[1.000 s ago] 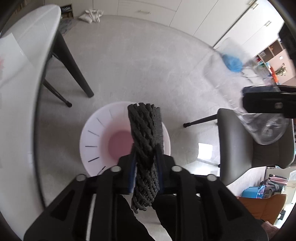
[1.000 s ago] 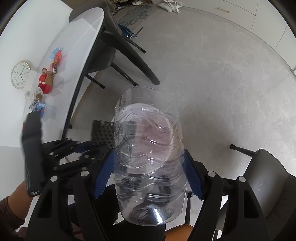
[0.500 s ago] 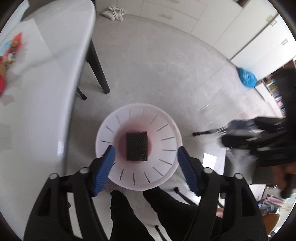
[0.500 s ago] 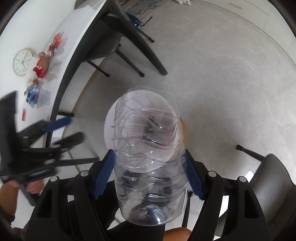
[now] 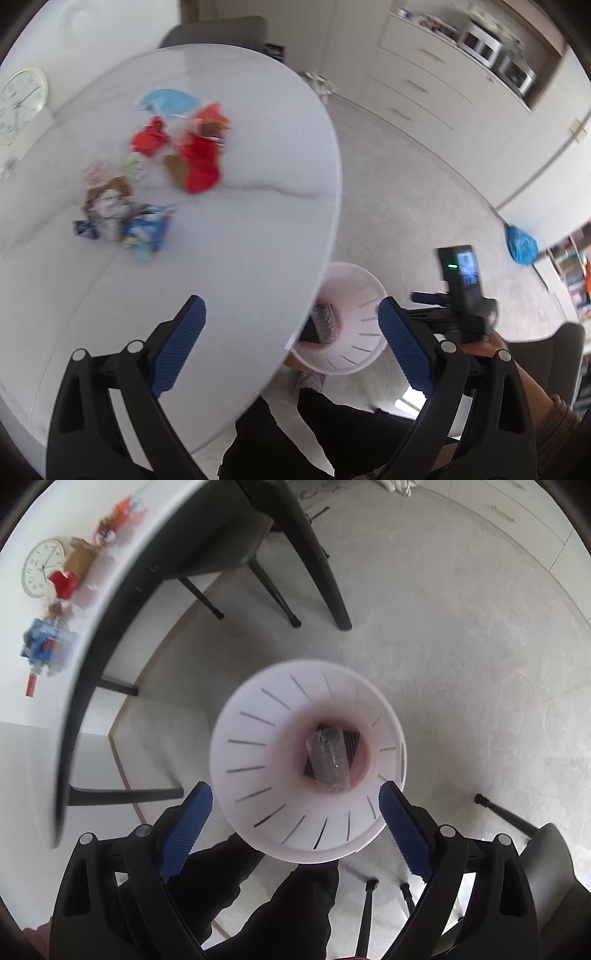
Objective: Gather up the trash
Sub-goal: 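Carry both items over the wastebasket and open both grippers to drop them, then grasp the blue face mask with the right gripper while the left grasps the clear snack bag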
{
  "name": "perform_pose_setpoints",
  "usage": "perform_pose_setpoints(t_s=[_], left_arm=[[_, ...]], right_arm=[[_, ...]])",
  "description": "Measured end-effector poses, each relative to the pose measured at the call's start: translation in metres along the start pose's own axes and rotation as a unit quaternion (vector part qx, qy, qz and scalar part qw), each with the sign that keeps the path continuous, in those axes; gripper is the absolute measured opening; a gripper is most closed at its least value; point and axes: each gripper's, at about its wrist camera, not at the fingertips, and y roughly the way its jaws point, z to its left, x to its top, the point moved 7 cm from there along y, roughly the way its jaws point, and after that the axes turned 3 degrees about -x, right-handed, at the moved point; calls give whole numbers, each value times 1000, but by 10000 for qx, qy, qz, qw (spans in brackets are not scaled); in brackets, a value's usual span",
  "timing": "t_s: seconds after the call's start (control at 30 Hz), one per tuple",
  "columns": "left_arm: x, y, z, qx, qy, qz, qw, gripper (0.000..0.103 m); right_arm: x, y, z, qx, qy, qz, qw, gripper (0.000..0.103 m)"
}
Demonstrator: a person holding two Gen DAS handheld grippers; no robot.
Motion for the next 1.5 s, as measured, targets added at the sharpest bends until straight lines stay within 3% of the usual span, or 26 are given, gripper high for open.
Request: perform_pose_setpoints(t_s=[0.17,0.4,0.8,1.2,1.37,1.5], left_arm=[[-4,-14,54,215,-487,-260,9982,91],[-8,-8,108,477,-686,-377,9958,91],[9,2,167,358,-914,-537,9937,91],[93,45,266,337,-1127,-595,9913,91],[121,83,306,-75,-1314,-452,9903,91],[136,102,325,-458,-791,-328,9953,91]], right_arm=[[15,-68,18,-57,-259,-541,9982,95],[40,-110,73,106,-682,-905,9935,95],[88,-116,166,307,-1045,-1129,9876,95],[198,-116,263,232,-1650,-1506,9745,95],[240,-101,287,198,-1860,-1424,9720,95],[269,-84,301,118,-2106,-1236,9697,95]])
